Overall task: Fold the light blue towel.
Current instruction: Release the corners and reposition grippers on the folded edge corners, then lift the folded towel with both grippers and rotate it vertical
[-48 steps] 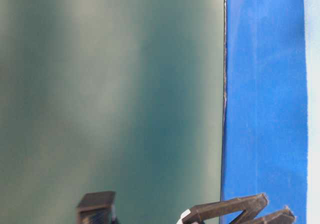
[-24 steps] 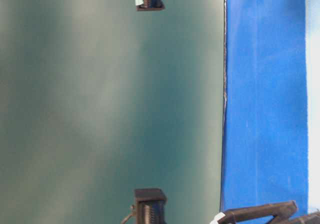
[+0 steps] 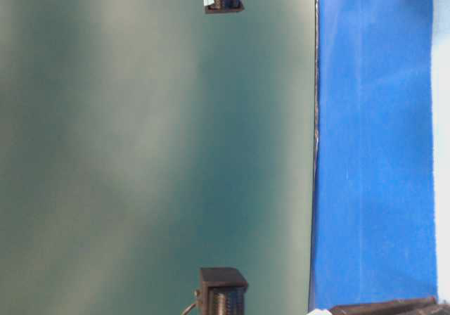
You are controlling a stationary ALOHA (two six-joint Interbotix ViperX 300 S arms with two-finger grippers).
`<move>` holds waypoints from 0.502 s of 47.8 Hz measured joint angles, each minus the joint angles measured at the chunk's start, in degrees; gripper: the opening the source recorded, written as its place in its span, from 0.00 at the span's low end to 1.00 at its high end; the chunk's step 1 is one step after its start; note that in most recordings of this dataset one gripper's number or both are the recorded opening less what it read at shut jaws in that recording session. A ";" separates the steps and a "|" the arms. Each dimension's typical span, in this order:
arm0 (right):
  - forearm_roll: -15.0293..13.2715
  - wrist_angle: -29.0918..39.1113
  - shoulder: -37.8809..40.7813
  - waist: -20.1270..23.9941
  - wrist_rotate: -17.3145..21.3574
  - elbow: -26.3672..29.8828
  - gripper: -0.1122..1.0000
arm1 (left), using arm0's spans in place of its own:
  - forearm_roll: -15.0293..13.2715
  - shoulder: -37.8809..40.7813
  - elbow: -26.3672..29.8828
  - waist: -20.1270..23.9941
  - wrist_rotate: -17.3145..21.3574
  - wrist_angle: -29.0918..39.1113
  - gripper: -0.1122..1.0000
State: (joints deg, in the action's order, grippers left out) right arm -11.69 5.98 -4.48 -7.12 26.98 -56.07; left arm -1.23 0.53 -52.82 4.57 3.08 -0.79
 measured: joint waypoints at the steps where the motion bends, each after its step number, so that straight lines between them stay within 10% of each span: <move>1: 0.00 0.00 0.00 0.00 0.00 0.00 0.31 | 0.00 0.00 0.00 -0.09 0.35 0.44 0.24; 5: -0.09 -0.09 0.00 0.00 -0.09 0.09 0.11 | 0.00 0.09 0.35 -0.53 1.14 1.67 0.15; 24: 0.00 0.26 0.00 0.00 0.00 0.18 0.11 | 0.00 0.35 2.81 -0.88 1.49 6.59 0.13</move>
State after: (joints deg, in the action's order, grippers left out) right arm -11.69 6.24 -4.48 -7.12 26.98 -55.90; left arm -1.23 0.88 -50.01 3.69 4.57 5.80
